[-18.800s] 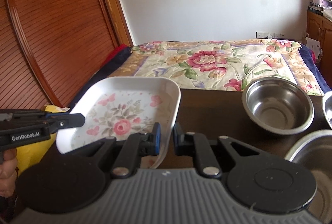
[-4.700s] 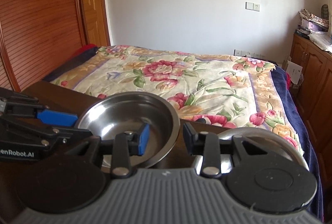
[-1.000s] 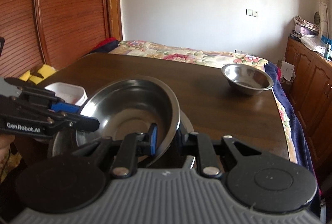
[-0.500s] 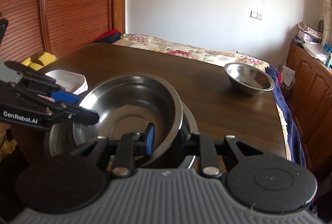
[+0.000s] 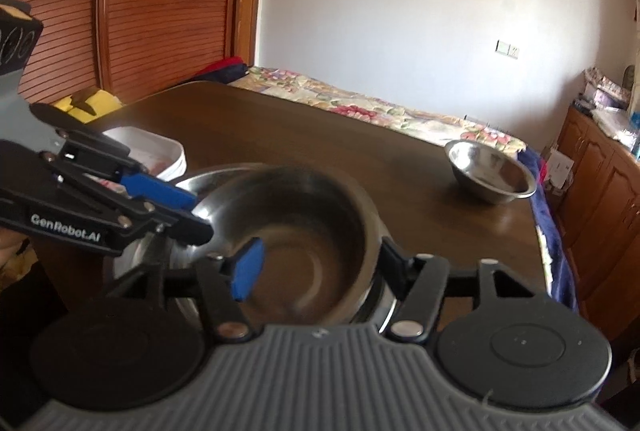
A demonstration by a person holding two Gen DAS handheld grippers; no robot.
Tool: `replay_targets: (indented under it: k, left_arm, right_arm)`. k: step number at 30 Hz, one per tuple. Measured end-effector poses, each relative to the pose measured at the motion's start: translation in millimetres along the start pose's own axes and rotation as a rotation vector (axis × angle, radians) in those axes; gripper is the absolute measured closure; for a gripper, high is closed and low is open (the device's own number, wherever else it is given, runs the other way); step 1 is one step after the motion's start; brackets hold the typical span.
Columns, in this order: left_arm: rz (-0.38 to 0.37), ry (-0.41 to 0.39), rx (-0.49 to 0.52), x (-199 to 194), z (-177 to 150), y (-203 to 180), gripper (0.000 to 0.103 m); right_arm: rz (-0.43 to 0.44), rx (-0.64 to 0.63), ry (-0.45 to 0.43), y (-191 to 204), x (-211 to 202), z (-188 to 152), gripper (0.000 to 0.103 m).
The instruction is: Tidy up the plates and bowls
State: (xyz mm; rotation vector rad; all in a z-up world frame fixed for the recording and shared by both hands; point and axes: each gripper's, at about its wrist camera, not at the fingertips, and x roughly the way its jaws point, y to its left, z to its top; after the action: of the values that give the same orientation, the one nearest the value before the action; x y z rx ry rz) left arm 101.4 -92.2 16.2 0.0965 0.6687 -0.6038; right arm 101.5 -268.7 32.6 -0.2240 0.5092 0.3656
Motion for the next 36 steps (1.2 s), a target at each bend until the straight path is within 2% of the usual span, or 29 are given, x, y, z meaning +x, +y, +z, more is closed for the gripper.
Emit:
replay_targets:
  k: [4,10,16,21,26,36]
  left_arm:
    - [0.005,-0.002,-0.002,-1,0,1,0.076]
    - [0.009,-0.016,-0.007,-4,3,5,0.076]
    - [0.024,-0.057,-0.003,-10,17,7,0.069]
    - [0.042,-0.092,-0.007,0,40,11,0.041]
    - [0.073,-0.12,0.016,17,69,11,0.028]
    - [0.088,-0.113,0.073,65,123,4,0.028]
  right_arm:
    - [-0.019,-0.031,-0.013,1,-1,2,0.031]
    - [-0.024,0.008,-0.035,-8,-2,2,0.031]
    - [-0.043,0.056,-0.074,-25,-2,5,0.031]
    - [-0.076,0.083,-0.108,-50,5,12,0.031]
    - [-0.124,0.108,-0.139,-83,20,19,0.031]
    - [-0.164,0.187,-0.139,-141,58,21,0.035]
